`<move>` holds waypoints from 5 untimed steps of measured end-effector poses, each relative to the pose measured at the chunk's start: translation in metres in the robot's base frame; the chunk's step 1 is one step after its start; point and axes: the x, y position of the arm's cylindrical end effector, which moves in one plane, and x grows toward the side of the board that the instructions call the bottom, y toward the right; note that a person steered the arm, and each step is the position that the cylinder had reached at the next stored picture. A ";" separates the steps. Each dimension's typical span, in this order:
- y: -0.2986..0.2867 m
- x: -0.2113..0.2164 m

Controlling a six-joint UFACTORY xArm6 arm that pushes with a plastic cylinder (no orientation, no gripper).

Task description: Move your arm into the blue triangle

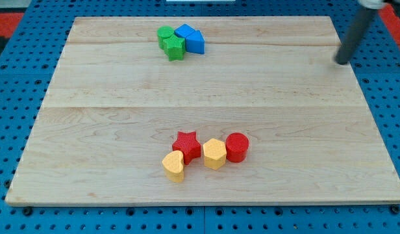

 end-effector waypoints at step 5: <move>-0.234 -0.047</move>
